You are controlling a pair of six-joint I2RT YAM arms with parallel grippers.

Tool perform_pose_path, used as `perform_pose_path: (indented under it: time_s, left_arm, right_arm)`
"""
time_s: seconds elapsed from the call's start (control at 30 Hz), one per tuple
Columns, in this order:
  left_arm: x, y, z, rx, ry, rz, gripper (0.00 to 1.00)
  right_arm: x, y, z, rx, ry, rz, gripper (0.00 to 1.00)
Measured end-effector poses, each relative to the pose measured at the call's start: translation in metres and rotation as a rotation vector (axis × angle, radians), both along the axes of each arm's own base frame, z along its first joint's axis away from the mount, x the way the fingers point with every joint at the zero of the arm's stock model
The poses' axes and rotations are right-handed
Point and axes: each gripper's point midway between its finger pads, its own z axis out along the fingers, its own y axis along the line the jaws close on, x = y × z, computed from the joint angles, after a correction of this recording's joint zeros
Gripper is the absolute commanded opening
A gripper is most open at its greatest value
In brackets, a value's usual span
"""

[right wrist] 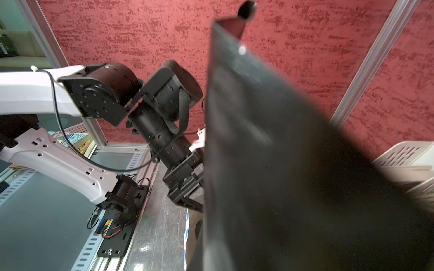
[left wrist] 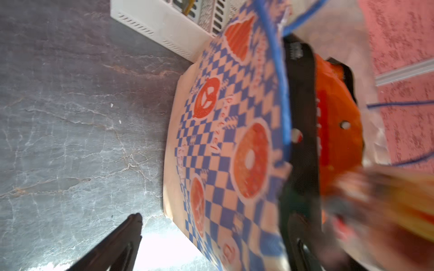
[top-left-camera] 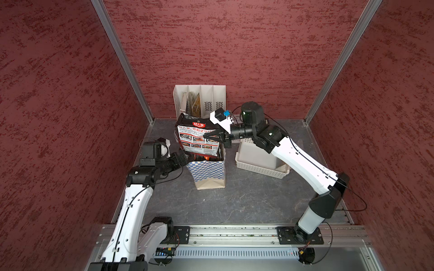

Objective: Place the condiment packets inside the bag
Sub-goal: Place the condiment packet in the paper bag.

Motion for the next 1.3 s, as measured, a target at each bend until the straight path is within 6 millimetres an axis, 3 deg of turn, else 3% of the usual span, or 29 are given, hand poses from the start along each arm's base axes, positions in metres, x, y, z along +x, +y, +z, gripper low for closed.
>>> perform_pose_path:
  time_s: [0.2,0.43,0.67,0.97,1.07,1.13,1.3]
  left_arm:
    - [-0.006,-0.006,0.011,0.004,-0.032,-0.059,1.0]
    - [-0.009,0.013,0.022,0.092,-0.1,0.03,1.0]
    - [0.0,0.029,0.052,0.148,-0.21,0.105,1.0]
    - [0.015,0.035,0.054,0.173,-0.23,0.129,1.0]
    - [0.016,0.035,0.055,0.175,-0.234,0.128,1.0]
    - [0.016,0.036,0.055,0.181,-0.237,0.127,1.0]
    - [0.017,0.036,0.056,0.189,-0.242,0.125,1.0]
  right_arm:
    - [-0.014,-0.018,-0.011,-0.027,0.047,0.021,0.0]
    - [-0.025,-0.03,-0.012,-0.021,0.11,0.12,0.0]
    - [-0.026,-0.019,-0.029,-0.055,0.218,0.278,0.0]
    - [-0.033,-0.013,-0.048,-0.124,0.322,0.34,0.0]
    - [-0.033,-0.01,-0.06,-0.156,0.355,0.334,0.12]
    - [-0.031,-0.009,-0.068,-0.18,0.375,0.32,0.25]
    - [-0.024,-0.008,-0.076,-0.211,0.373,0.259,0.37]
